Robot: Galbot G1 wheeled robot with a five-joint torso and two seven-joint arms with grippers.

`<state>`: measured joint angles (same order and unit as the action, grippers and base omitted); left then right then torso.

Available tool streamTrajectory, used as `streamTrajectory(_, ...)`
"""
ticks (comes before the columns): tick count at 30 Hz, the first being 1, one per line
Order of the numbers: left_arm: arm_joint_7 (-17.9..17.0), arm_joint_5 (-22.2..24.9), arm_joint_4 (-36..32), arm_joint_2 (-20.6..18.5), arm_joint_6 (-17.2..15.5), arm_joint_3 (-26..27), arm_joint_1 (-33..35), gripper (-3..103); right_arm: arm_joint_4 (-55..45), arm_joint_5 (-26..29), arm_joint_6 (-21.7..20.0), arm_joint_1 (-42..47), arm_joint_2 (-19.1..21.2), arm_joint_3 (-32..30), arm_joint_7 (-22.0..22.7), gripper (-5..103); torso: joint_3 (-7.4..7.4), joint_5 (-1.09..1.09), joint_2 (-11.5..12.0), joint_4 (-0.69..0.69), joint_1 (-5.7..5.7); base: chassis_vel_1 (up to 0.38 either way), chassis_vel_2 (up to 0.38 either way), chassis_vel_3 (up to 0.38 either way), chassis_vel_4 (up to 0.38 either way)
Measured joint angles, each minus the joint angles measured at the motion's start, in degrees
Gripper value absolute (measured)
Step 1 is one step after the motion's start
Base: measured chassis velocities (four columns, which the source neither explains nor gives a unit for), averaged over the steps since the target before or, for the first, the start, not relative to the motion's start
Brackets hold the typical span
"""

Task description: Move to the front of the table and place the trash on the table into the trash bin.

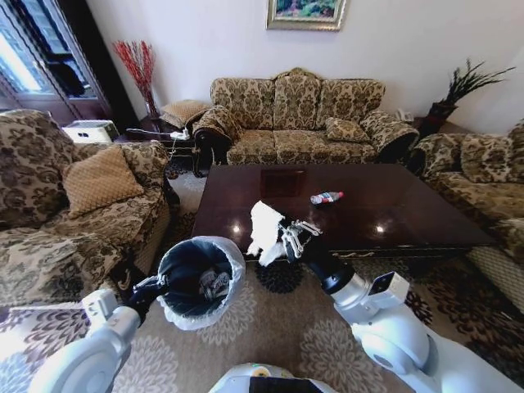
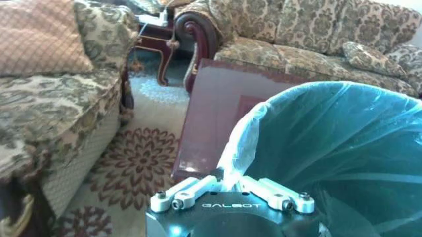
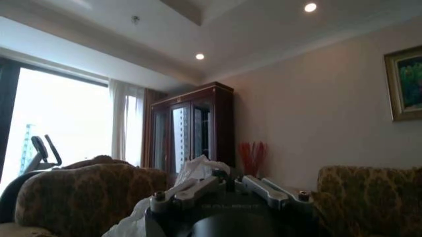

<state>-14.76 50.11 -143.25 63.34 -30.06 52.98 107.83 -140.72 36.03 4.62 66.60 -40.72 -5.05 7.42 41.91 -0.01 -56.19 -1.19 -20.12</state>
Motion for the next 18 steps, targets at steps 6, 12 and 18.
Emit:
streamTrajectory(6, 2.9, -1.0, 0.0, -8.3, -0.7, 0.1, -0.2, 0, 1.2, 0.3, -0.6, 1.4, -0.7, -2.6, 0.0, 0, 0.02, 0.01, 0.0, 0.02, -0.05, -0.044, 0.045, 0.052, -0.029)
streamTrajectory(12, 7.4, -3.8, 0.0, -15.6, -0.8, 1.3, 0.4, 0, -0.5, 3.4, -1.2, 1.6, -0.7, -7.0, 0.0, 0, -0.04, -0.01, 0.0, -0.01, 0.07, 0.000, 0.000, 0.000, 0.000)
streamTrajectory(18, 5.7, 2.6, 0.6, -29.0, 0.5, 3.0, -0.6, 0, -2.4, 7.5, -2.7, 1.4, 1.0, -9.5, 0.0, 0, -0.02, -0.01, 0.0, 0.00, 0.03, 0.000, 0.000, 0.000, 0.000)
